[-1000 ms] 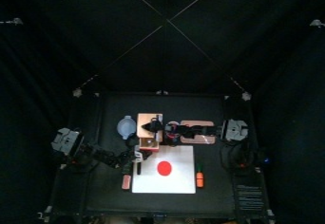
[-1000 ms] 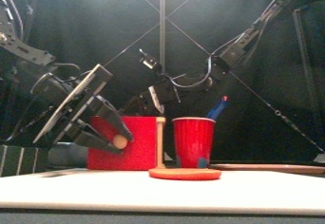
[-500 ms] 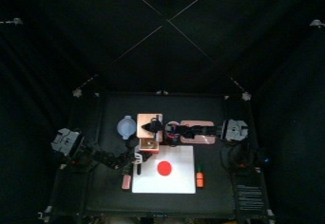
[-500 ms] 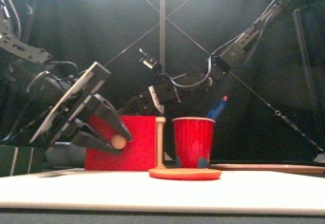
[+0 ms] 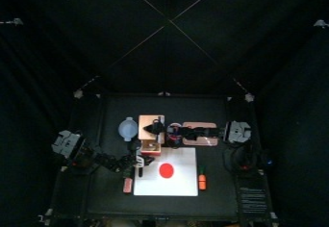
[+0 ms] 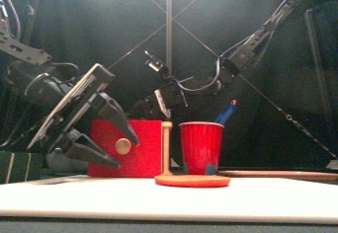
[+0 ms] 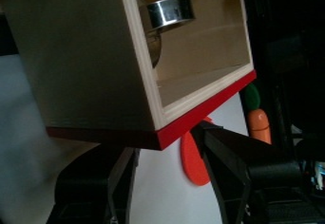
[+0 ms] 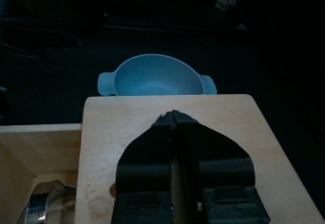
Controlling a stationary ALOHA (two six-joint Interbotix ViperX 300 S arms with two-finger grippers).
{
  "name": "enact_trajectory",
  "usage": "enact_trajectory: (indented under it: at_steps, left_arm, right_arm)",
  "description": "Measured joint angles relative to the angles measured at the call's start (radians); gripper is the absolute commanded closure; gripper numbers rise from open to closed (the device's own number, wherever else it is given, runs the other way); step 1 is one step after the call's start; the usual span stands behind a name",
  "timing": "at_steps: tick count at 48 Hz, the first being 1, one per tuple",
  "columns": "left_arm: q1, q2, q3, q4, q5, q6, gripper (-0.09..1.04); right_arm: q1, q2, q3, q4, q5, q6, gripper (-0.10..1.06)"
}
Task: Get the cutter from the drawer then cut the dough then place the extra dough in the bowl
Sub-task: Place the cutter on the board
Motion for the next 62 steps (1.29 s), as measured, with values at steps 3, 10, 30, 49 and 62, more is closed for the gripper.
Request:
enact_trajectory:
  at_steps: [3, 10, 30, 49, 62]
  left_arm:
    - [0.000, -0.002, 0.000, 0.002, -0.002, 0.000, 0.11]
    - [0.002, -0.018, 0.006, 0.006, 0.000, 0.000, 0.11]
    - [-0.006, -0.100, 0.051, 0.011, 0.021, -0.002, 0.12]
    - [-0.015, -0.158, 0.094, 0.015, 0.051, 0.000, 0.13]
    - [-0.037, -0.224, 0.135, 0.034, 0.052, 0.003, 0.13]
  right_arm:
    - [-0.002, 0.000, 0.000, 0.000, 0.000, -0.002, 0.98]
    - [-0.002, -0.002, 0.000, 0.000, 0.000, -0.002, 0.98]
    - [-0.002, 0.000, 0.000, 0.000, 0.000, -0.002, 0.98]
    - [-0.002, 0.000, 0.000, -0.002, 0.000, -0.002, 0.98]
    - [-0.002, 0.000, 0.000, -0.002, 0.000, -0.002, 0.98]
